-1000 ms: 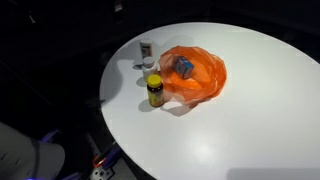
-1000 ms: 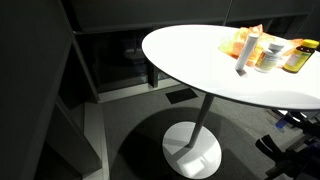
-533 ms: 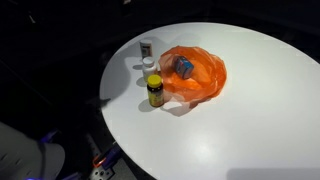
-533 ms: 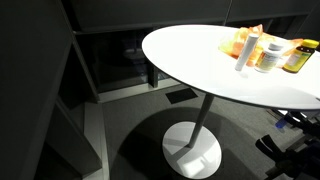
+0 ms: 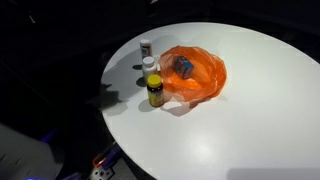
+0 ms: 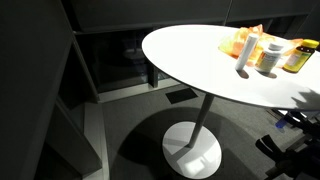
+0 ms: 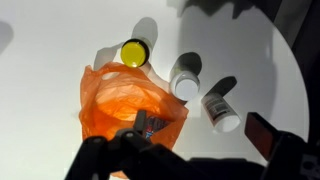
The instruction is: Pick up the mentos container from the orange plastic and put it on the table
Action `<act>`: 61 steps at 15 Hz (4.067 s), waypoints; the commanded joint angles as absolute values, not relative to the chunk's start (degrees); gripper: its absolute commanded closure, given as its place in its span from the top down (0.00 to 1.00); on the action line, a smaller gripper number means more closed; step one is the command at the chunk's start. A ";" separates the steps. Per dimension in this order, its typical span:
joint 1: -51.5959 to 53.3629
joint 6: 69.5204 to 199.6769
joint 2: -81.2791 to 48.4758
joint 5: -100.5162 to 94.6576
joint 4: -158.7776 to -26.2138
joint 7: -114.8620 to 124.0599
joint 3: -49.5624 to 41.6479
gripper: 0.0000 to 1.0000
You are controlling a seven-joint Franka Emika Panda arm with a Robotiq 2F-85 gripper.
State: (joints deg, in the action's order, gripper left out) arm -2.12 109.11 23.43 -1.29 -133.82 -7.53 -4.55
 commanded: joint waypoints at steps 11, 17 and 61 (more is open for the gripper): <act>-2.29 108.95 13.14 -6.23 -128.26 -29.43 -7.77 1.00; -2.70 114.69 14.34 -7.75 -130.10 -29.39 -7.92 1.00; -5.69 139.46 -6.37 5.65 -130.39 -59.03 -5.75 1.00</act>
State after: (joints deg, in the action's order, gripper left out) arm -4.50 137.71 -5.07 6.53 -131.52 -56.33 -6.86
